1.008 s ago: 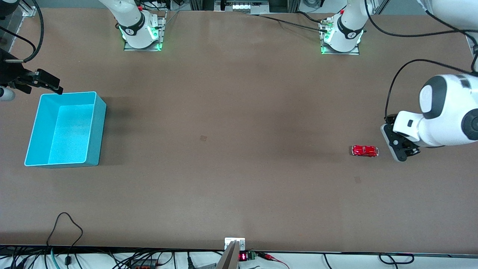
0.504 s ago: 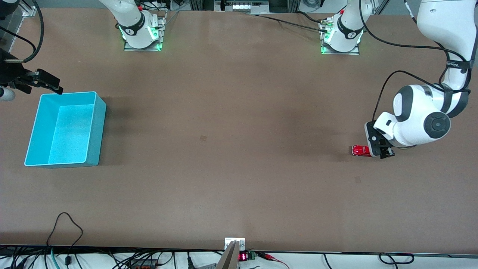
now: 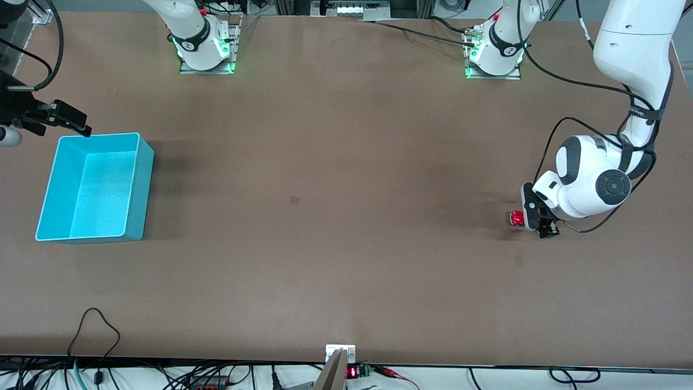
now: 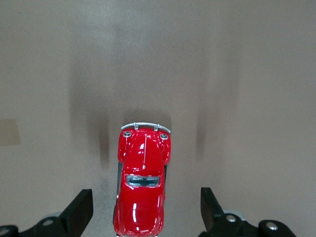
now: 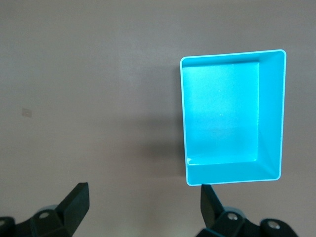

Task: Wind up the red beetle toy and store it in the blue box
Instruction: 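Close the left gripper on the red car's body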

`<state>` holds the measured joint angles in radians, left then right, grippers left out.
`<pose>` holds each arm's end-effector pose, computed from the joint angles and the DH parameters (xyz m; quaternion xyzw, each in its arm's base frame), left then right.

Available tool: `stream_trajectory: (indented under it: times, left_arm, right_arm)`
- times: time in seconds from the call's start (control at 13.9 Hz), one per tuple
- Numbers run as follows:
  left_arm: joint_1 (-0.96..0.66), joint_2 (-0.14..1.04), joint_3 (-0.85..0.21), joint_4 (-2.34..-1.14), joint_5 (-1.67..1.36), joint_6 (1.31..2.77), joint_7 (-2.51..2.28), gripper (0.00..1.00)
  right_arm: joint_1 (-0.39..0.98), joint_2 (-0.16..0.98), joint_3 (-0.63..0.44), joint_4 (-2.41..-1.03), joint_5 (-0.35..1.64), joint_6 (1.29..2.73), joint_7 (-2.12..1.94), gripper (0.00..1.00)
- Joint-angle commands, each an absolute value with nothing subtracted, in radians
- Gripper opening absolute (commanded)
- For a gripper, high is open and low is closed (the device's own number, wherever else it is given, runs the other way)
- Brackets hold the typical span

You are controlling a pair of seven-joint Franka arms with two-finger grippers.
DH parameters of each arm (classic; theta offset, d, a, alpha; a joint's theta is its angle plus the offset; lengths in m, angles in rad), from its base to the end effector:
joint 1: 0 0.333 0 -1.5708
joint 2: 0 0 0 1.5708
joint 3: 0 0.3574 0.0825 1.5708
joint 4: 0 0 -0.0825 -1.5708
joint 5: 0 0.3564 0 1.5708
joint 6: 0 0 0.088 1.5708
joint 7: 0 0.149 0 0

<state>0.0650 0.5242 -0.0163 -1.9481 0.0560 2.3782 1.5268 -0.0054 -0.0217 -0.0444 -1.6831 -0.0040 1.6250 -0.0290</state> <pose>0.6089 0.0323 0.2162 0.7245 -0.6876 -0.0432 0.0232 0.5190 -0.0267 0.5899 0.9998 -0.0102 -0.0183 0.0008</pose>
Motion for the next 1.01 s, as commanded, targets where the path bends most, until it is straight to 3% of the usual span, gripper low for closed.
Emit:
stream_trajectory:
  times: [0.0,0.14,0.22,0.79,0.94]
  left_arm:
    - [0.072,0.512,-0.018,-1.959,0.071,2.395,1.583,0.66]
    - [0.071,0.517,-0.018,-1.959,0.071,2.413,1.597,0.46]
    - [0.072,0.52,-0.018,-1.959,0.071,2.419,1.603,0.41]
    - [0.072,0.54,-0.018,-1.96,0.071,2.439,1.603,0.46]
    - [0.072,0.54,-0.018,-1.96,0.071,2.439,1.614,0.39]
  right_arm:
    - [-0.008,-0.021,-0.046,-1.669,0.008,1.609,-0.04,1.0]
    - [-0.008,-0.021,-0.046,-1.669,0.008,1.609,-0.04,1.0]
    - [-0.008,-0.02,-0.046,-1.669,0.008,1.609,-0.04,1.0]
    - [-0.008,-0.02,-0.046,-1.669,0.008,1.611,-0.04,1.0]
    - [-0.008,-0.02,-0.046,-1.669,0.008,1.609,-0.04,1.0]
